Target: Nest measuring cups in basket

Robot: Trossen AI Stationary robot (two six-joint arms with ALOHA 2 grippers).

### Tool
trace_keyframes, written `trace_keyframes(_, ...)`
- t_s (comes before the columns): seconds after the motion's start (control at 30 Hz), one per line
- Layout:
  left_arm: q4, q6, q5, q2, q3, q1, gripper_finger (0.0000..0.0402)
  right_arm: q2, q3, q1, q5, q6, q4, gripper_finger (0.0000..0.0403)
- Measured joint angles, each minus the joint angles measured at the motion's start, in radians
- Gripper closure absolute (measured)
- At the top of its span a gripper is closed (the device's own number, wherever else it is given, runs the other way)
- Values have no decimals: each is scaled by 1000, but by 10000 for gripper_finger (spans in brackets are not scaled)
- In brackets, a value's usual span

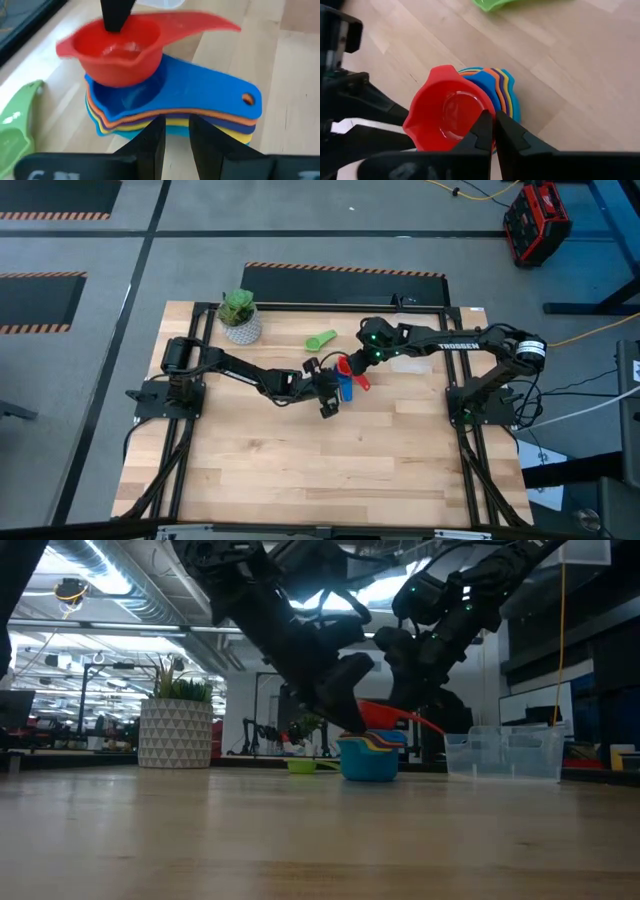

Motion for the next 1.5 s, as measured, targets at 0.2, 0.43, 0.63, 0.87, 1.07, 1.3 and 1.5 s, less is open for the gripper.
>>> trace_keyframes(0.2, 43, 57, -2, 0, 0, 0, 323, 0, 0, 1, -1, 46, -5, 385)
trace_keyframes(0.43, 63, 120, -37, 0, 0, 0, 323, 0, 0, 1, -2, 81, -3, 377)
trace_keyframes(0.63, 62, 193, -89, 0, 0, 0, 323, 0, 0, 1, -2, 158, -3, 376)
trace_keyframes(0.87, 62, 237, -158, 0, 0, 0, 323, 0, 0, 2, -10, 176, -5, 375)
trace_keyframes(1.07, 61, 237, -158, 0, 0, 0, 323, 0, 0, 2, -10, 177, -5, 374)
trace_keyframes(1.3, 61, 237, -158, 0, 0, 0, 323, 0, 0, 2, -10, 177, -5, 374)
trace_keyframes(1.5, 61, 237, -158, 0, 0, 0, 323, 0, 0, 2, -10, 172, -5, 374)
